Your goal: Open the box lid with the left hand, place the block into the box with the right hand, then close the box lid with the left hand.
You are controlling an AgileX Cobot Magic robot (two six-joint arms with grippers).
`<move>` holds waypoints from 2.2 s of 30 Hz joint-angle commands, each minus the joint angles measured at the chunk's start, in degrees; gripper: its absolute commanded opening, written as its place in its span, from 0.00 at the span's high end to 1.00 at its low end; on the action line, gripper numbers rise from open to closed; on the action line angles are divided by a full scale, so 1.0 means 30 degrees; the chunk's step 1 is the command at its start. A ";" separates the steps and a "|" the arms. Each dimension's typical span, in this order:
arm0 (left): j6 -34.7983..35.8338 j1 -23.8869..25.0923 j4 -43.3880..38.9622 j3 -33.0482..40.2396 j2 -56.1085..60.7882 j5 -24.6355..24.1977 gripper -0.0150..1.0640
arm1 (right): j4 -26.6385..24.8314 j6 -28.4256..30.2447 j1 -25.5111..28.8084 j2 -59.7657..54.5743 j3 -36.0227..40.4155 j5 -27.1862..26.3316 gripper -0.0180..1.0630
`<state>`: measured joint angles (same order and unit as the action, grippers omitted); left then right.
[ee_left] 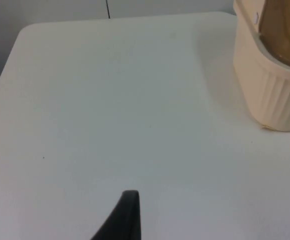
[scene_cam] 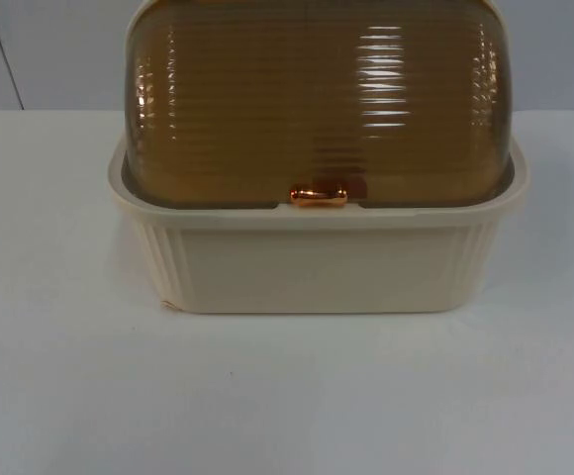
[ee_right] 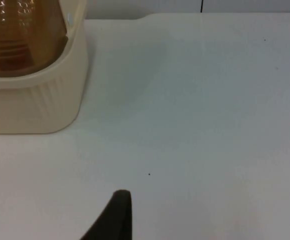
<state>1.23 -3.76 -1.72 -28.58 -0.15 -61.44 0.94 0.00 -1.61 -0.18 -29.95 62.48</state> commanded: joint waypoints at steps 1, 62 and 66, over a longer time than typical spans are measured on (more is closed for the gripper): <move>0.0040 -0.0078 -0.0121 0.0080 0.0050 -0.0034 0.01 | -0.0077 0.0000 -0.0080 0.0059 0.0132 -0.0245 0.01; -0.0411 -0.0078 0.0574 0.0080 0.0050 -0.0034 0.01 | -0.0071 -0.0160 -0.0080 0.0059 0.0132 -0.0245 0.01; -0.0411 -0.0078 0.0574 0.0080 0.0050 -0.0034 0.01 | -0.0071 -0.0160 -0.0080 0.0059 0.0132 -0.0245 0.01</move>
<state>0.00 -3.76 -0.72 -28.58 -0.15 -61.44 0.84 -0.30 -1.61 -0.18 -29.95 62.48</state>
